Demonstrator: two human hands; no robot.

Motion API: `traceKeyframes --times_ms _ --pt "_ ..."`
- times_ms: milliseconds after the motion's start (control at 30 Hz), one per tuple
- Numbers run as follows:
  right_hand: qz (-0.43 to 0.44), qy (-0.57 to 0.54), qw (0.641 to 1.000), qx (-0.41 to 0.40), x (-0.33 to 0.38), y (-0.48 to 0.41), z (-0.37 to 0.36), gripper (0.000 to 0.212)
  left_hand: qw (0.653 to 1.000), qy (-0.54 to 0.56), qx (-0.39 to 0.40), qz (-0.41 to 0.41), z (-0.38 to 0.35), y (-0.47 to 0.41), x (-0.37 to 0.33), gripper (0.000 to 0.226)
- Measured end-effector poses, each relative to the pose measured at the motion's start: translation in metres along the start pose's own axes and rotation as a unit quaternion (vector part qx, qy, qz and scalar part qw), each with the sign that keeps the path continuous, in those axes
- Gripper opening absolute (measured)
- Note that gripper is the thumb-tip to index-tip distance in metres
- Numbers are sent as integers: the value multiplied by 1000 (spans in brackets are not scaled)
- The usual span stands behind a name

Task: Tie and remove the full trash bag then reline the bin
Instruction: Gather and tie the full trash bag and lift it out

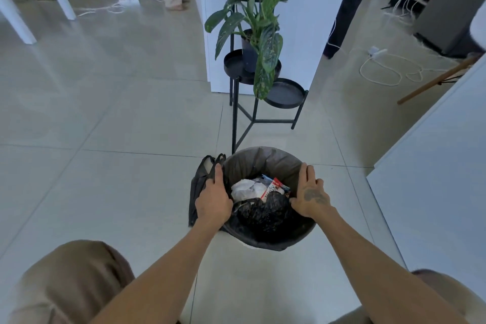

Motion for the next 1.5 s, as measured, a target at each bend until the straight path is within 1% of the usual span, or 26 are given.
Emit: traceKeyframes --times_ms 100,167,233,267,300,333,400,433,467,500,533,567,633,700,800,833,900,1000,1067,1133,1200,1333,1433,1500 --pt "30 -43 999 1 1 9 3 107 1000 3 11 -1 2 8 9 102" --pt "50 -110 993 -17 1 13 8 99 1000 18 10 1 3 7 16 98" --pt "39 -217 974 -58 -4 19 10 87 998 58 -6 -17 3 3 20 83" --pt "13 -282 956 -86 -9 24 9 81 994 99 -12 -33 4 2 23 73" --pt "-28 -355 927 -114 -18 30 8 75 987 157 -14 -39 6 0 25 65" --pt "-78 -438 886 -132 -27 36 3 72 975 219 -7 -25 6 -3 31 62" --pt "-168 -589 777 -144 -44 48 -22 73 941 334 30 51 1 -9 51 60" --pt "-203 -638 730 -139 -52 53 -37 74 910 395 64 110 -7 -13 61 64" --pt "-233 -668 695 -127 -57 60 -53 75 868 451 111 173 -18 -14 69 69" --pt "-259 -686 671 -110 -59 66 -68 74 828 492 156 220 -28 -14 73 74" --pt "-277 -693 659 -90 -61 73 -82 73 800 516 190 239 -35 -11 72 77" --pt "-282 -693 660 -66 -58 74 -92 72 784 531 213 241 -39 -12 69 78" --pt "-280 -686 671 -27 -52 76 -103 69 754 559 257 231 -49 -13 60 83" --pt "-285 -673 682 -9 -48 78 -108 66 737 568 292 224 -57 -12 54 90" --pt "-293 -649 702 5 -48 78 -110 55 702 589 333 224 -67 -9 50 94" --pt "-293 -639 711 11 -49 78 -110 51 700 588 339 223 -70 -7 50 95" --pt "-293 -621 727 14 -52 76 -111 47 713 566 340 234 -74 -4 55 95" --pt "-302 -592 747 -15 -60 79 -105 56 755 513 313 262 -74 0 69 89" --pt "-301 -586 751 -50 -66 81 -97 58 764 496 305 279 -77 2 77 86" --pt "-300 -581 752 -84 -69 81 -88 60 765 483 306 296 -83 4 85 89" --pt "-296 -584 748 -108 -70 81 -72 63 746 499 320 303 -84 7 84 87" --pt "-296 -600 731 -135 -72 88 -39 60 682 573 339 302 -75 11 68 82" --pt "-277 -609 727 -152 -74 90 -22 58 658 625 278 314 -61 7 72 85" --pt "-261 -613 726 -168 -73 90 -10 56 648 652 247 308 -48 2 74 73"
Point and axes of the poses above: each hand's wrist, its own y-axis away from the middle knuckle, its own z-axis out of the back of the hand, x = y × z, the point moved 7 cm from there along -y, towards the middle knuckle, and after that the axes turned 11 degrees about z, right-handed, at the moved point
